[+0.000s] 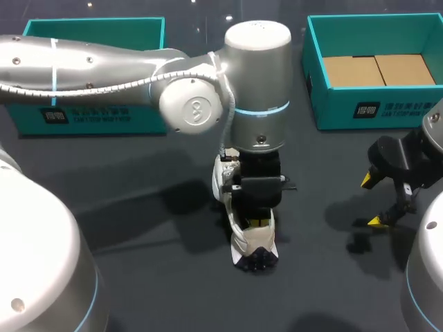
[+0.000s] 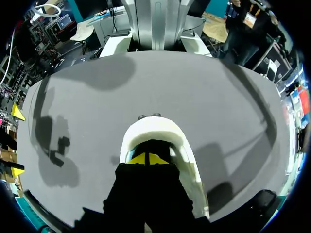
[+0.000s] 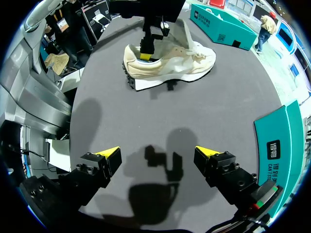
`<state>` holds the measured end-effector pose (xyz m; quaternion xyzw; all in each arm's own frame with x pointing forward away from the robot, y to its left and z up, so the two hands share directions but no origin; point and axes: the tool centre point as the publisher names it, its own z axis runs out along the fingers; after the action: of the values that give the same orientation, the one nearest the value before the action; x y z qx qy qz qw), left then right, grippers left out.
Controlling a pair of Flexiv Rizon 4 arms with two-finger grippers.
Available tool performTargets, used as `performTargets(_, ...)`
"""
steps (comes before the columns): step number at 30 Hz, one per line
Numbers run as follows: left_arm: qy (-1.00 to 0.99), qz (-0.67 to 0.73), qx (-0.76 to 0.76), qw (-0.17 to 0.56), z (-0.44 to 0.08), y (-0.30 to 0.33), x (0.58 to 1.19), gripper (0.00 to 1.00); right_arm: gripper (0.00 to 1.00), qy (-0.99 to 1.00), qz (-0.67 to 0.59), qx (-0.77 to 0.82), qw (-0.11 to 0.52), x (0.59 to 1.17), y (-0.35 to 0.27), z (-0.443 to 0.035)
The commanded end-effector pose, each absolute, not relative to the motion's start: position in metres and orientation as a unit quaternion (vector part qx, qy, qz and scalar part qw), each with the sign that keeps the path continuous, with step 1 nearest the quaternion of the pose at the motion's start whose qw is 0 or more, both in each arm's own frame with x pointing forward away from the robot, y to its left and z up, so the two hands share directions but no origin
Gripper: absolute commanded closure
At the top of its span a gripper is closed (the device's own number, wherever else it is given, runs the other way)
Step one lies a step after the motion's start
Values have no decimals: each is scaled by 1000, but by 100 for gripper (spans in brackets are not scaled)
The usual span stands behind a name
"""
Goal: Take the shoe out of the shoebox, open the shoe tongue, remove and reinsert the insole, then place the shoe into the shoebox
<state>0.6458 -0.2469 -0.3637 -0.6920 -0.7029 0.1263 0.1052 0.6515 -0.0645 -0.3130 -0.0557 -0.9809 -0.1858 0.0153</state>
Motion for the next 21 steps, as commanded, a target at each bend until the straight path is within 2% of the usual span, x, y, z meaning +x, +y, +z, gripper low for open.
performTargets(1,-705,113,-692,110,-370,-251,643,100,0,-981,-185,-56,14,649,-65,-313)
performTargets(7,-705,125,-695,65,-355,-240,637,100,0,-981,-185,-56,14,649,-65,-313)
performTargets(21,-728,166,-665,-27,-361,-238,642,100,0,-981,-185,-56,14,649,-65,-313)
